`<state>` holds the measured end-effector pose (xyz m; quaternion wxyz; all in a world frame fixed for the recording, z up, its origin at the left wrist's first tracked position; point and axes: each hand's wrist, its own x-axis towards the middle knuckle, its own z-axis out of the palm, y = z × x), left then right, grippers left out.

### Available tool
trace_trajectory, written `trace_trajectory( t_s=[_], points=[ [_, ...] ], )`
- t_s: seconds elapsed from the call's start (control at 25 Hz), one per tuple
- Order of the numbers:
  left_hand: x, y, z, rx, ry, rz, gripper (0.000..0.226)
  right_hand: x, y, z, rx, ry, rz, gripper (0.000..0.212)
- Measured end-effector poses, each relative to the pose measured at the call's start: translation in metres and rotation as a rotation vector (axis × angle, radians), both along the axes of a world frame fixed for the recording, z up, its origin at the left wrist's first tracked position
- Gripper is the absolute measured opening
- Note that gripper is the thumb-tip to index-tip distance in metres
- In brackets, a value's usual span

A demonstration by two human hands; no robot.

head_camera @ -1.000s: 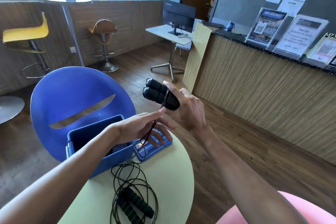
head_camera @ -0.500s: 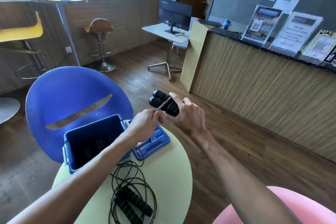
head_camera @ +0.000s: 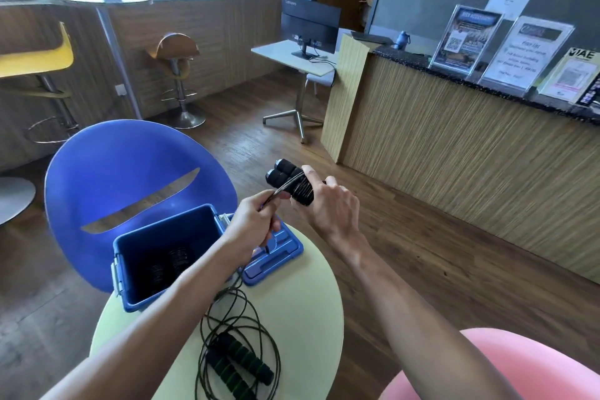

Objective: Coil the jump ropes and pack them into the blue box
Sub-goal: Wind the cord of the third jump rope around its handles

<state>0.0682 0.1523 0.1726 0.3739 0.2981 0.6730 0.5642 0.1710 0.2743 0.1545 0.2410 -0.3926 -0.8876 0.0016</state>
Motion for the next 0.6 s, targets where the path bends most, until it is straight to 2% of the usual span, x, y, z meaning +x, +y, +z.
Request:
trace_trajectory(
  t_s=[0.16, 0.24, 0.36, 0.48, 0.52, 0.6],
  points=[
    [0.003, 0.001, 0.014, 0.03, 0.046, -0.023, 0.03, -0.003, 0.005, 0.006, 0.013, 0.012, -0.008, 0.078],
    [0.003, 0.005, 0.021, -0.001, 0.044, -0.034, 0.039, -0.003, 0.01, 0.01, 0.044, 0.024, -0.01, 0.08],
    [-0.005, 0.012, 0.025, -0.013, -0.177, -0.06, 0.05, -0.002, 0.015, 0.014, 0.056, 0.025, -0.018, 0.076],
    [-0.01, 0.011, 0.014, -0.081, -0.367, -0.111, 0.04, -0.001, 0.014, 0.014, 0.034, 0.032, -0.024, 0.075],
    [-0.009, 0.011, 0.008, -0.092, -0.347, -0.112, 0.037, -0.001, 0.013, 0.012, 0.025, 0.014, -0.02, 0.075],
    [-0.007, 0.011, 0.001, -0.059, -0.167, -0.131, 0.035, 0.003, 0.013, 0.006, 0.014, -0.021, -0.022, 0.079]
  ],
)
